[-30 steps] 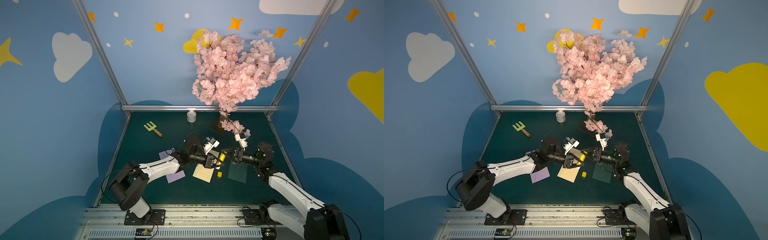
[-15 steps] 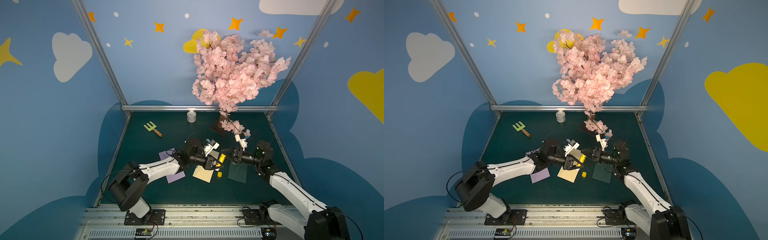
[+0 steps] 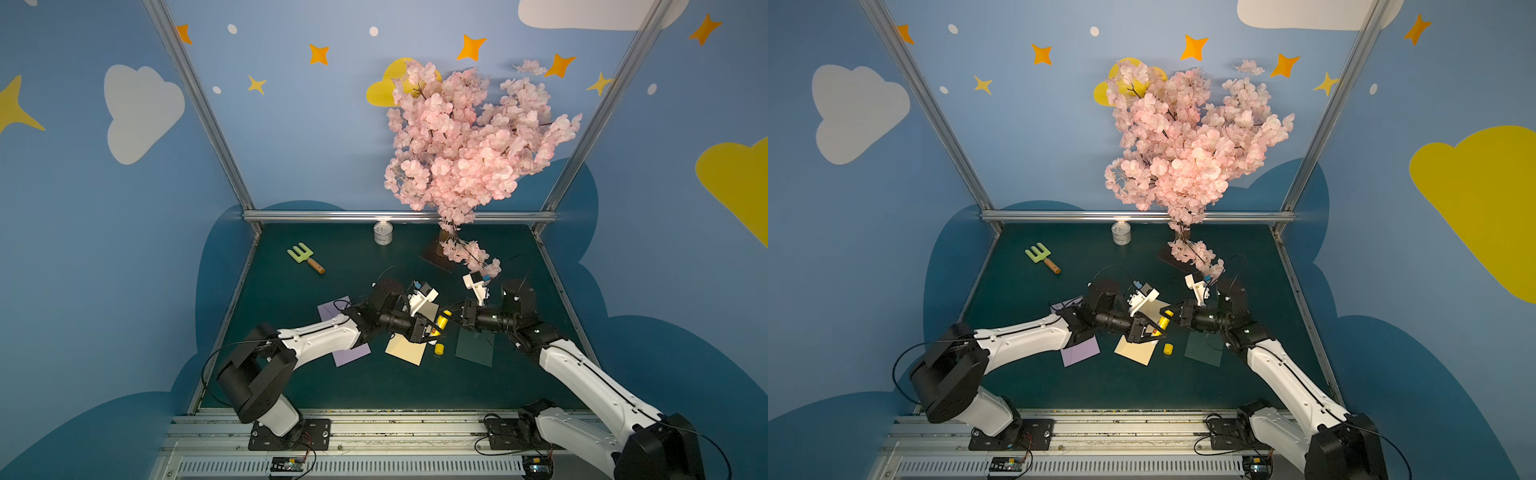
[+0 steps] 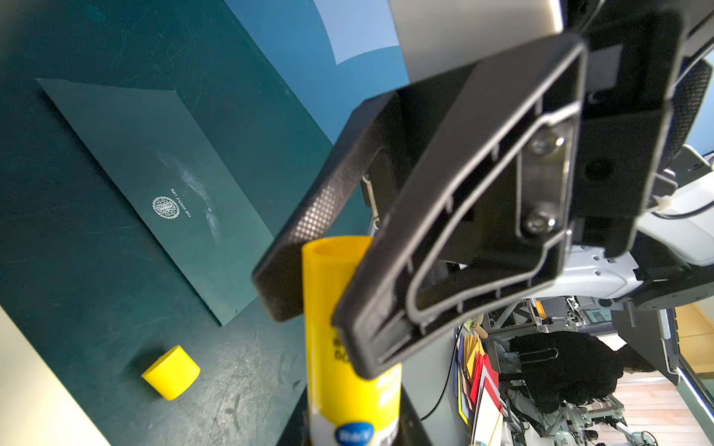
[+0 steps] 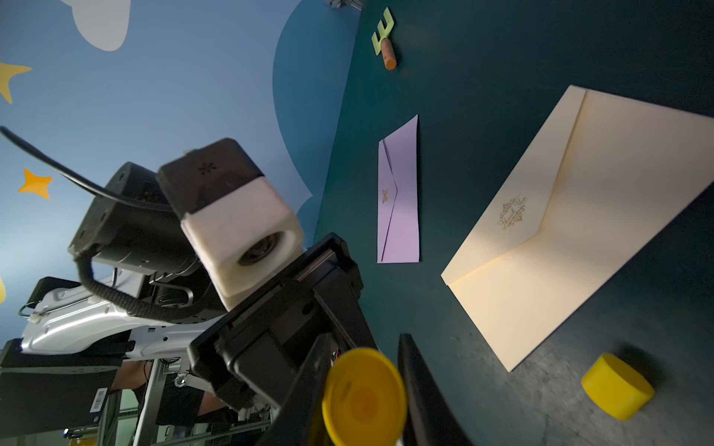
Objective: Seal the envelope with a glue stick
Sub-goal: Screw the glue stick.
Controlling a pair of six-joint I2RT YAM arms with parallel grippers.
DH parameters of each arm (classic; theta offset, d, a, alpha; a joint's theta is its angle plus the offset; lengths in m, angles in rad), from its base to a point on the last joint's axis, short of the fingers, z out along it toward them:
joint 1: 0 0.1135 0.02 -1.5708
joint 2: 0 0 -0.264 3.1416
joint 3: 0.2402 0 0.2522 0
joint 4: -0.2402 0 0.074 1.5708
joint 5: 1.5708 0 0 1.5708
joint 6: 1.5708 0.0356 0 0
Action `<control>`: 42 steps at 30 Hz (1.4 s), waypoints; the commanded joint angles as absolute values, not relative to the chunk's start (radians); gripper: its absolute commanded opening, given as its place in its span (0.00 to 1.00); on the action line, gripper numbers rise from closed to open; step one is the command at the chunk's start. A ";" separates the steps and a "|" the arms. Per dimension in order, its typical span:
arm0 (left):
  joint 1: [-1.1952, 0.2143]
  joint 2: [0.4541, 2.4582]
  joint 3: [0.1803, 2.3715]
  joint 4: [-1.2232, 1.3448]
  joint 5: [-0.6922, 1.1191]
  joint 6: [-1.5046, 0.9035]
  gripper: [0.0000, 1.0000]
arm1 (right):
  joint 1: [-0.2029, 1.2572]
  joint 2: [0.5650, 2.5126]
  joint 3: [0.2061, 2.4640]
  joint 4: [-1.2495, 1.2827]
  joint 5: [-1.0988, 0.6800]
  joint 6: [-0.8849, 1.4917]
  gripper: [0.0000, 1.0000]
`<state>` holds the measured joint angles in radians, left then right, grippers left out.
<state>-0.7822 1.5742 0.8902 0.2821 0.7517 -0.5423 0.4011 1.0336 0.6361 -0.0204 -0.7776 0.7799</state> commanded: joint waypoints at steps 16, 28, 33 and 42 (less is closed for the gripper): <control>-0.788 1.551 0.911 0.276 0.756 -0.528 0.02 | 0.394 1.029 0.666 0.022 -0.760 0.806 0.41; -0.788 1.558 0.910 0.282 0.757 -0.534 0.02 | 0.394 1.031 0.663 0.037 -0.770 0.815 0.28; -0.788 1.559 0.911 0.285 0.768 -0.538 0.03 | 0.390 1.023 0.663 0.034 -0.777 0.797 0.19; -0.755 1.496 0.910 0.368 0.902 -0.629 0.02 | 0.371 0.947 0.605 0.256 -0.963 0.746 0.02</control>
